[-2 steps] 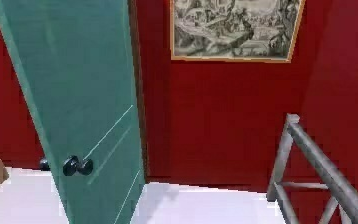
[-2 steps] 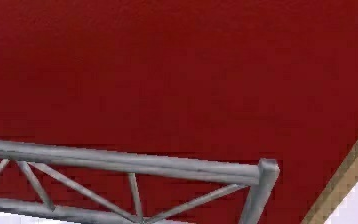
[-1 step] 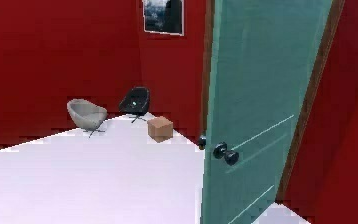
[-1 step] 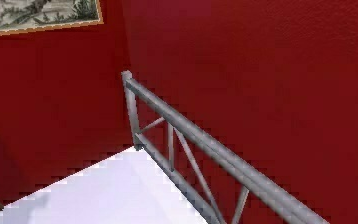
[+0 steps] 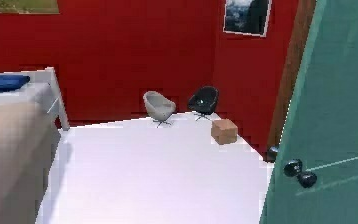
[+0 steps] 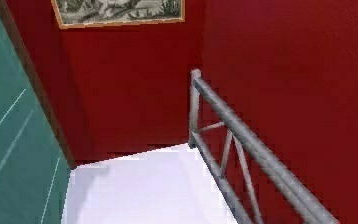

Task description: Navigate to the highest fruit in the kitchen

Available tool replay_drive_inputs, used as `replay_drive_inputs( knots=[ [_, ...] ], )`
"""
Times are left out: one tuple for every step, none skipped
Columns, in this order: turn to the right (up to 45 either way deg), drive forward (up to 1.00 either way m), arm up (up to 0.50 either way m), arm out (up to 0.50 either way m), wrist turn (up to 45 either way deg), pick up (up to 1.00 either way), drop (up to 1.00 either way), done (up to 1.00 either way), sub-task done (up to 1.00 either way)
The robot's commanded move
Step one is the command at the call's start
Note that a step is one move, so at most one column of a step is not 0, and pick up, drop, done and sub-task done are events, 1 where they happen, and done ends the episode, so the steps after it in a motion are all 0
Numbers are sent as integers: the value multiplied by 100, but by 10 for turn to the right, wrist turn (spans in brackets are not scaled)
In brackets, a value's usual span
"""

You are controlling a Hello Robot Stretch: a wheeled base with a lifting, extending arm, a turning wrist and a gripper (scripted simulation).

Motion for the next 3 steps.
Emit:
replay_drive_inputs(
  knots=[
    [0, 65, 0, 0, 0, 0, 0, 0, 0],
    [90, 0, 0, 0, 0, 0, 0, 0, 0],
    [0, 60, 0, 0, 0, 0, 0, 0, 0]
  ],
)
